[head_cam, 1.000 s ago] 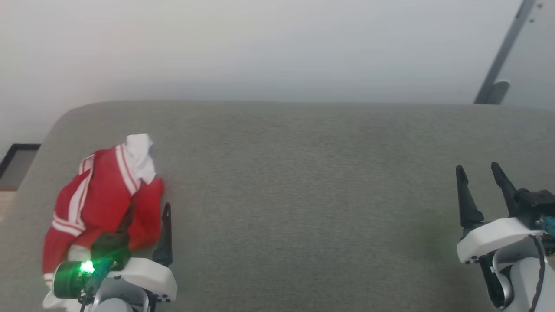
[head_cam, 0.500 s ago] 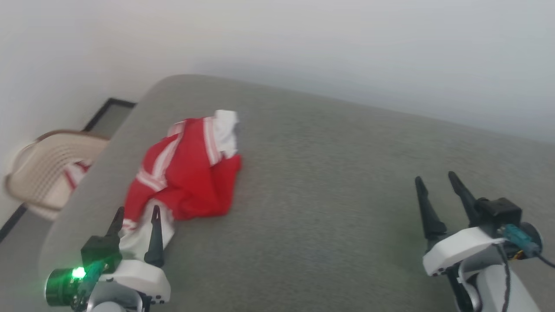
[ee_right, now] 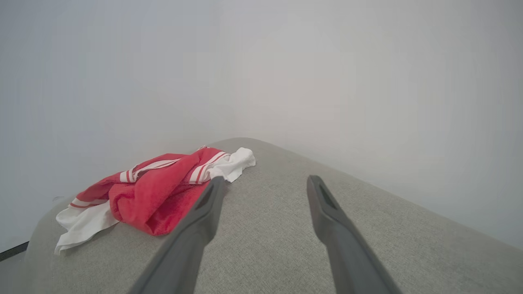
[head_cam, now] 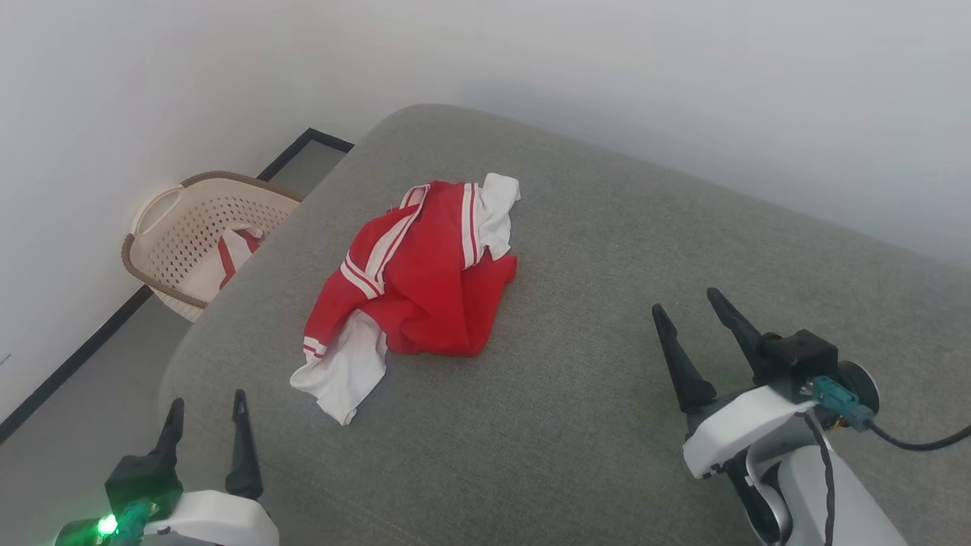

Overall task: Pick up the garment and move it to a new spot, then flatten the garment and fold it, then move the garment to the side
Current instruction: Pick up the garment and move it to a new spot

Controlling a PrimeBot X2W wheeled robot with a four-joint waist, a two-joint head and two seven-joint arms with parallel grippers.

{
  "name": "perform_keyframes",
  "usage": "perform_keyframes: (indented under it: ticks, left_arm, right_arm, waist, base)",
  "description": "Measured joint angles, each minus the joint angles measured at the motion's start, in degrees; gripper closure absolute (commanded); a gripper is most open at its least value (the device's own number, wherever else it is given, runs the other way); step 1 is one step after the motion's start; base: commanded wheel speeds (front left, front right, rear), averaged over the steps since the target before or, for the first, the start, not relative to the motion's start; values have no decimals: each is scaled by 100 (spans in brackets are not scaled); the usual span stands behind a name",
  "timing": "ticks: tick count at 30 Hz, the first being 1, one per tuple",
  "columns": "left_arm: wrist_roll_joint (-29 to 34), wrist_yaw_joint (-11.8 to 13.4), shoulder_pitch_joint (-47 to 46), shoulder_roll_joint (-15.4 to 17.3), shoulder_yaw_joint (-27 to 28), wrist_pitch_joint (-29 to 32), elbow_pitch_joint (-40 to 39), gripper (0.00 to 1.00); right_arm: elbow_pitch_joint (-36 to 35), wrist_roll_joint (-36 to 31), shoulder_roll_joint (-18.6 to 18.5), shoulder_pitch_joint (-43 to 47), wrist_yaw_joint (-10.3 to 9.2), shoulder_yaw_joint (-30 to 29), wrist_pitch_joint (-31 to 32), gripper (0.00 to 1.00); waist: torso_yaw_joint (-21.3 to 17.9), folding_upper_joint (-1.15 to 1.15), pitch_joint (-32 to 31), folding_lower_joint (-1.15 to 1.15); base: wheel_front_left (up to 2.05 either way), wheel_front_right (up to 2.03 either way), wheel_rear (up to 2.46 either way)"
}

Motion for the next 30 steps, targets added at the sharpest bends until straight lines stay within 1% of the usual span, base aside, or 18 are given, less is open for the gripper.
perform_keyframes:
  ticks: [5, 8, 12, 15, 16, 18, 19, 21, 22, 23, 24, 25, 27, 30]
  left_arm:
    - [0, -35, 24, -58, -4, 0, -51, 0]
    - [33, -196, -105, -49, -112, 0, 115, 0]
    - [261, -332, -755, 235, -338, 0, 478, 0]
    - [357, -432, -1514, 448, -500, 11, 1081, 0]
    - [307, -464, -1797, 497, -537, 134, 1317, 0]
    - [322, -538, -2315, 703, -639, 392, 1740, 0]
    - [165, -559, -2579, 753, -617, 553, 1963, 0]
    - [131, -602, -3014, 957, -728, 882, 2363, 0]
    - [-16, -613, -3216, 1007, -698, 1050, 2571, 0]
    - [-303, -630, -3534, 1152, -724, 1504, 2961, 0]
    - [-386, -632, -3660, 1268, -842, 1769, 3123, 0]
    - [-520, -632, -3768, 1354, -968, 2038, 3271, 0]
    - [-910, -638, -3952, 1507, -1043, 2596, 3538, 0]
    - [-1262, -638, -4160, 1807, -1203, 3389, 3833, 0]
  right_arm:
    - [13, 73, -41, -27, 0, 45, 0, 0]
    - [-16, 71, -66, 0, 0, -41, 0, 0]
    - [-68, 40, -133, -31, 2, 87, -1, 0]
    - [-100, 56, -314, -124, 1, 62, 0, 0]
    - [-123, 71, -367, -160, 1, 15, -1, 0]
    - [-135, 86, -486, -207, 0, -13, 0, 0]
    - [-140, 110, -527, -229, 0, -27, 0, 0]
    - [-185, 131, -582, -275, 0, -36, 0, 0]
    - [-194, 133, -611, -286, 0, -40, 0, 0]
    - [-214, 182, -628, -319, 0, -29, 0, 0]
    - [-225, 183, -632, -349, 0, -19, 0, 0]
    - [-233, 191, -632, -384, 0, -15, 0, 0]
    - [-258, 203, -620, -447, 0, 12, 0, 0]
    - [-307, 104, -684, -539, 1, 79, 0, 0]
  waist:
    - [-15, 0, 32, 0]
    - [-77, 0, 27, 0]
    - [-348, 0, 71, 0]
    - [-662, 0, 204, 0]
    - [-777, 0, 271, 0]
    - [-1010, 0, 417, 0]
    - [-1128, 0, 493, 0]
    - [-1350, 0, 643, 0]
    - [-1460, 0, 719, 0]
    - [-1673, 0, 859, 0]
    - [-1781, 0, 927, 0]
    - [-1884, 0, 991, 0]
    - [-2082, 0, 1120, 0]
    - [-2345, 0, 1312, 0]
  base:
    - [0, 0, 0]
    - [0, 0, 0]
    - [0, 0, 0]
    - [0, 0, 0]
    - [0, 0, 0]
    - [0, 0, 0]
    - [0, 0, 0]
    - [0, 0, 0]
    - [0, 0, 0]
    - [0, 0, 0]
    - [0, 0, 0]
    - [0, 0, 0]
    - [0, 0, 0]
    - [0, 0, 0]
